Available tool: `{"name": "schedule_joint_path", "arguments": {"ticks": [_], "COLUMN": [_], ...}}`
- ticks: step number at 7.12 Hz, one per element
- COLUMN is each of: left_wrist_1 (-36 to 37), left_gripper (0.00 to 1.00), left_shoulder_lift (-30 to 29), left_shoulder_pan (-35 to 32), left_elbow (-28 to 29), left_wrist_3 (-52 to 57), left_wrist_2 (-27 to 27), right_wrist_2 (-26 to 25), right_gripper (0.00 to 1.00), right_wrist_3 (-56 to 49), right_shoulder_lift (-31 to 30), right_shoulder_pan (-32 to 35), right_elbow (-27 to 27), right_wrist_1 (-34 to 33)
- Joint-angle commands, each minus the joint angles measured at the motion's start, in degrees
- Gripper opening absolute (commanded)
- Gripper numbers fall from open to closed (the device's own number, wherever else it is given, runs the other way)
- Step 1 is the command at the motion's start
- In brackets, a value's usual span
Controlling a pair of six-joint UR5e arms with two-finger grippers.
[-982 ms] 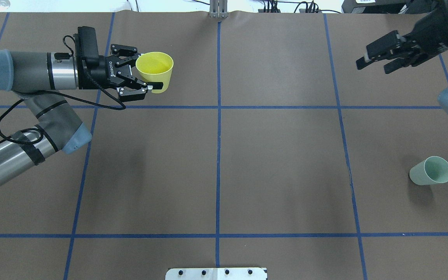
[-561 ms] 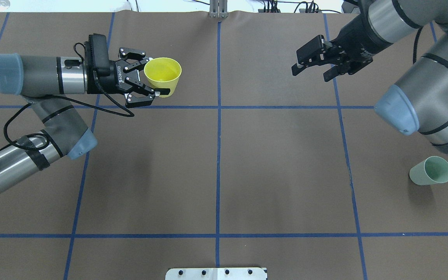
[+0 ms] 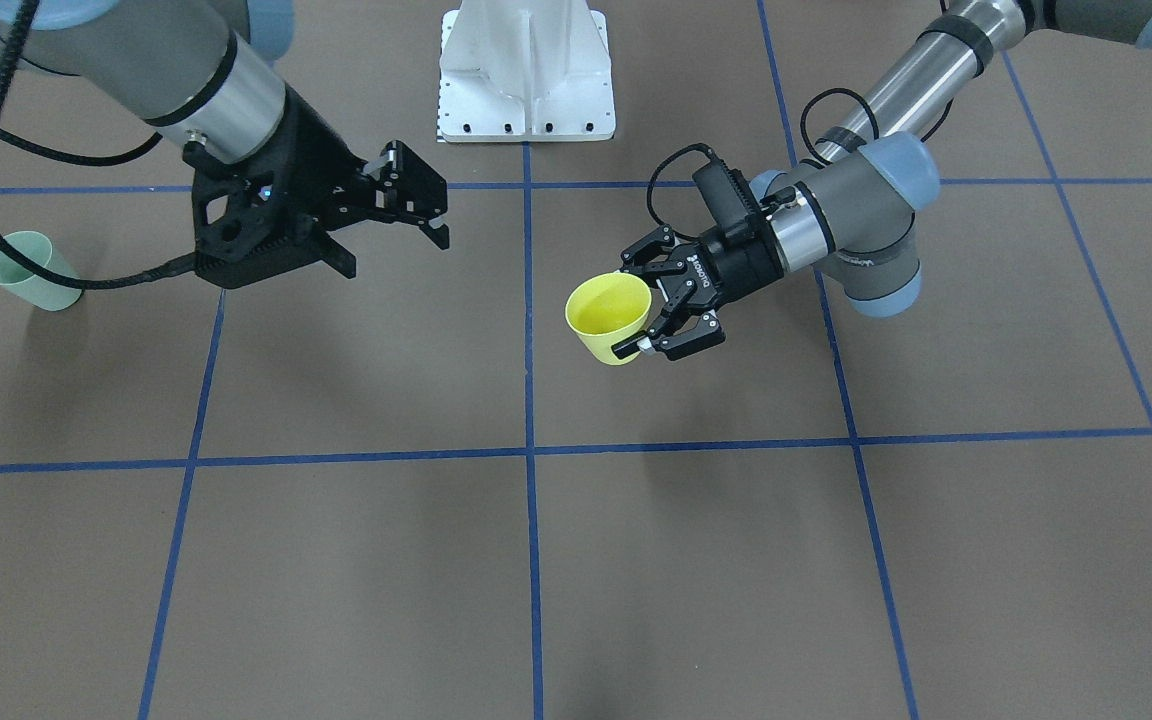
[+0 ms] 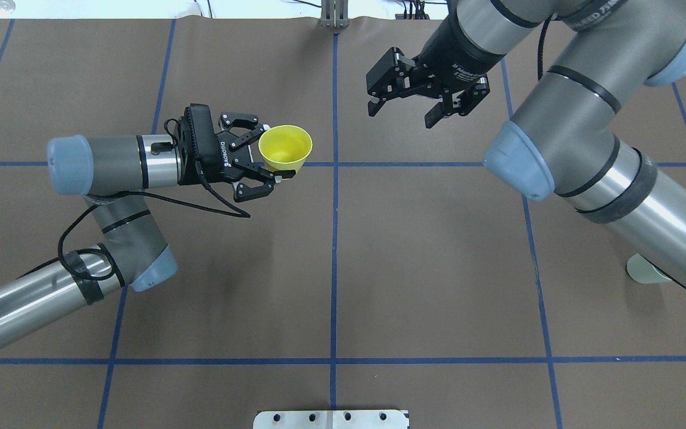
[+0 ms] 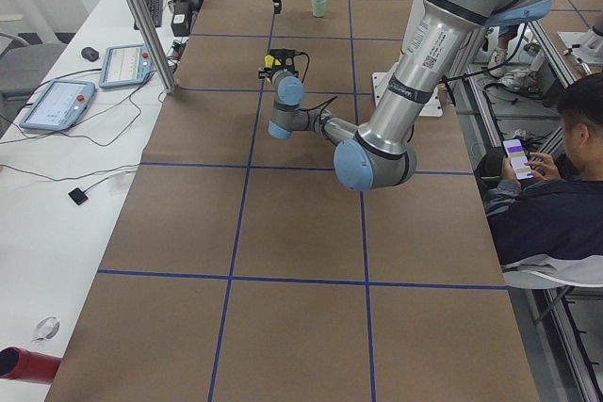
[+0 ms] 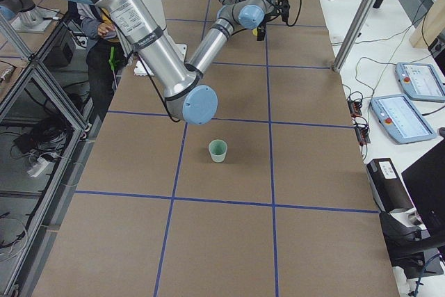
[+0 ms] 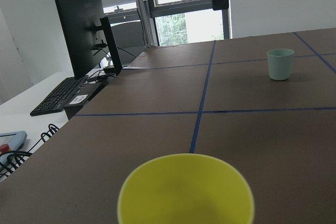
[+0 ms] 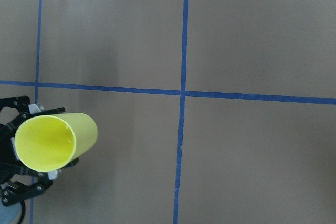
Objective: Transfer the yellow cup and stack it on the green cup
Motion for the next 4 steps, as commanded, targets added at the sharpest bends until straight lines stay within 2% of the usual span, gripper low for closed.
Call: {"name": "schedule_joint_path", "arguments": {"ticks": [1, 4], "left_wrist_1": [0.09, 0.79], "left_gripper": [0.28, 0.30], "left_shoulder_lift": [-0.55, -1.79], "left_shoulder_pan": [4.42, 4.70], "left_elbow": [-0.99, -3.00], "left_wrist_3": [0.51, 0.43], "left_wrist_2": [6.10, 6.56], "right_wrist_2": [-2.72, -11.05], "right_gripper": [1.00, 1.00], "right_wrist_3": [3.11, 4.25], "right_shoulder_lift": [3.95, 4.84], "right_shoulder_pan": [-3.42, -8.52], "right_elbow": [-2.79, -2.36], "right_wrist_1": [-0.05, 0.04]}}
